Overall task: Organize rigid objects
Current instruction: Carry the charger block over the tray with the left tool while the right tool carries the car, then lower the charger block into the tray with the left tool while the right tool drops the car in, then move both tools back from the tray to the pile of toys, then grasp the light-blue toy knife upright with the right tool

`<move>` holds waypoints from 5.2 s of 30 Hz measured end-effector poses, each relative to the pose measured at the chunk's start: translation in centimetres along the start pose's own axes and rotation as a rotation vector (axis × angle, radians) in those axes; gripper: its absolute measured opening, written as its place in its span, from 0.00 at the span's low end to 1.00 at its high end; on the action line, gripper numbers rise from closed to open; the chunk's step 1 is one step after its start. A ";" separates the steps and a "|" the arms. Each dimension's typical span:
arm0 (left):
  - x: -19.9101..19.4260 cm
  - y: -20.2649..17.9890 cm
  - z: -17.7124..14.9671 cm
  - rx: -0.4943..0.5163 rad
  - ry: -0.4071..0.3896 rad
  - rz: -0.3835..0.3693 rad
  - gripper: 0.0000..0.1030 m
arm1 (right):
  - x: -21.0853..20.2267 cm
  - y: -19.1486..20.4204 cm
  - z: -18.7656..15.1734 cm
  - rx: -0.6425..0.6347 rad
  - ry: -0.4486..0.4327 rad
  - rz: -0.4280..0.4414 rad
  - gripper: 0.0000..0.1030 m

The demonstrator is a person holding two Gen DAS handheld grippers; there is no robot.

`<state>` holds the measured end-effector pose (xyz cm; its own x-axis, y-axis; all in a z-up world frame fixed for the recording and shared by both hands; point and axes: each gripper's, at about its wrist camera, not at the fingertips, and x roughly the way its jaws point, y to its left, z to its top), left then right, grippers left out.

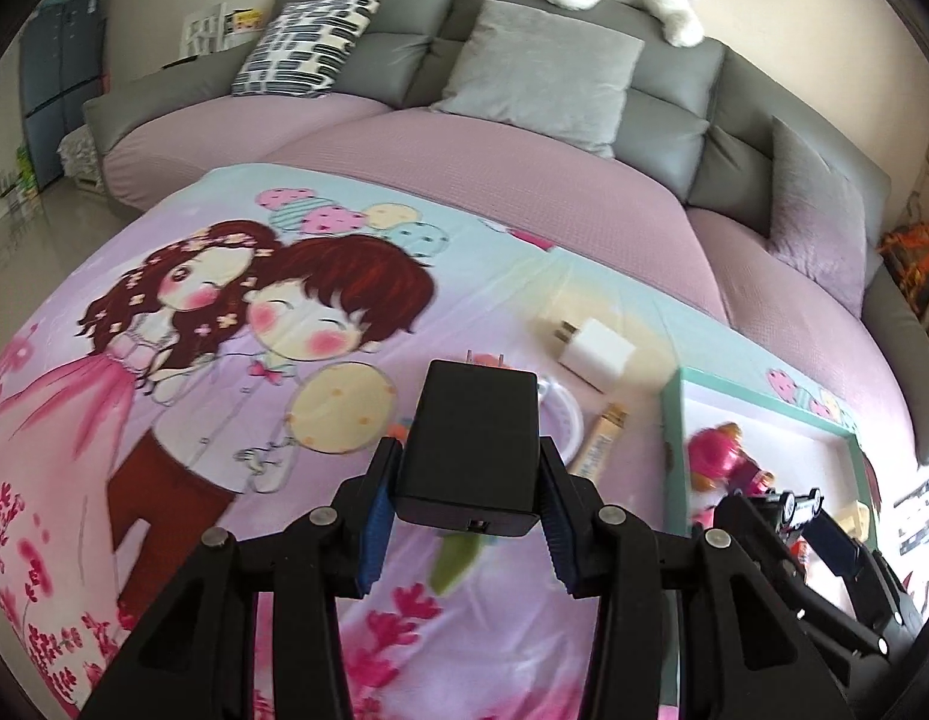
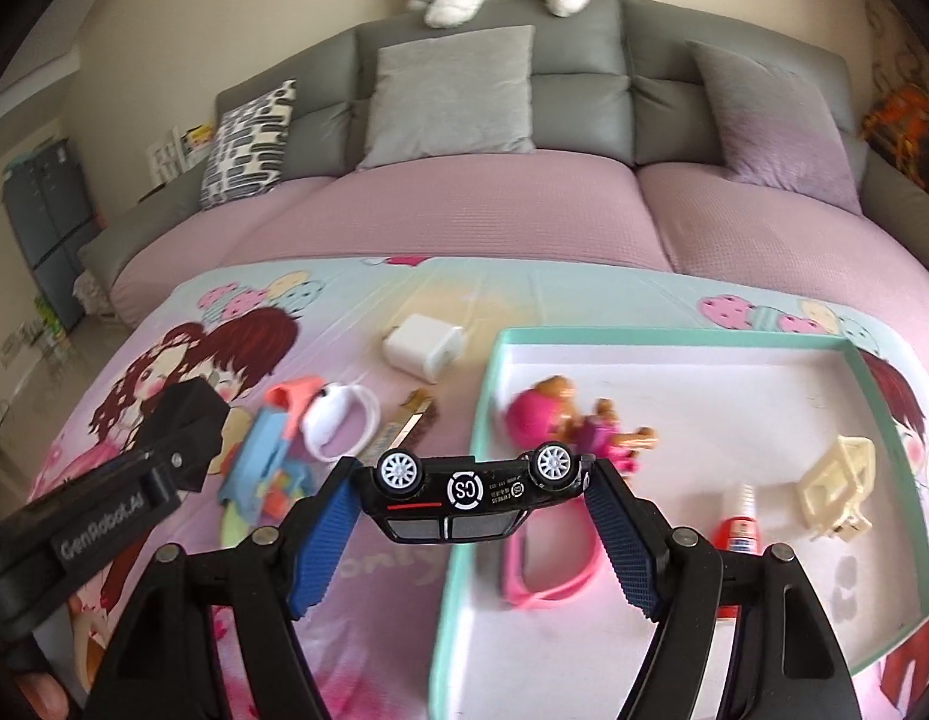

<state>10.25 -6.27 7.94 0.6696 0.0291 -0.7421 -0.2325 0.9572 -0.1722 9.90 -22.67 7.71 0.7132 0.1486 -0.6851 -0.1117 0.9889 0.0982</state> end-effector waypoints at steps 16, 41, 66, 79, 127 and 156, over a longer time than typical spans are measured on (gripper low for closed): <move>-0.1 -9.0 0.0 0.149 0.038 -0.113 0.44 | -1.0 -9.6 -0.4 0.215 0.050 -0.172 0.76; 2.2 -15.2 -3.8 0.267 0.123 -0.226 0.44 | -1.7 -13.6 -1.3 0.246 0.087 -0.322 0.76; 2.4 -13.9 -3.1 0.266 0.067 -0.021 0.44 | -1.1 -14.4 -2.0 0.210 0.153 -0.289 0.76; 2.5 -14.0 -3.1 0.263 0.046 0.039 0.55 | -1.1 -15.0 -2.1 0.215 0.147 -0.257 0.87; 1.4 1.5 1.6 -0.090 0.034 0.285 0.91 | 0.2 -3.8 0.2 0.064 0.064 -0.064 1.00; 4.2 10.0 1.2 -0.193 0.149 0.202 0.92 | 4.3 7.9 -1.0 -0.017 0.024 0.129 0.97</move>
<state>11.59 3.73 3.91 0.4889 0.1571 -0.8581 -0.4897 0.8635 -0.1209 11.35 -14.27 4.83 0.6751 0.2745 -0.6847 -0.2137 0.9612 0.1747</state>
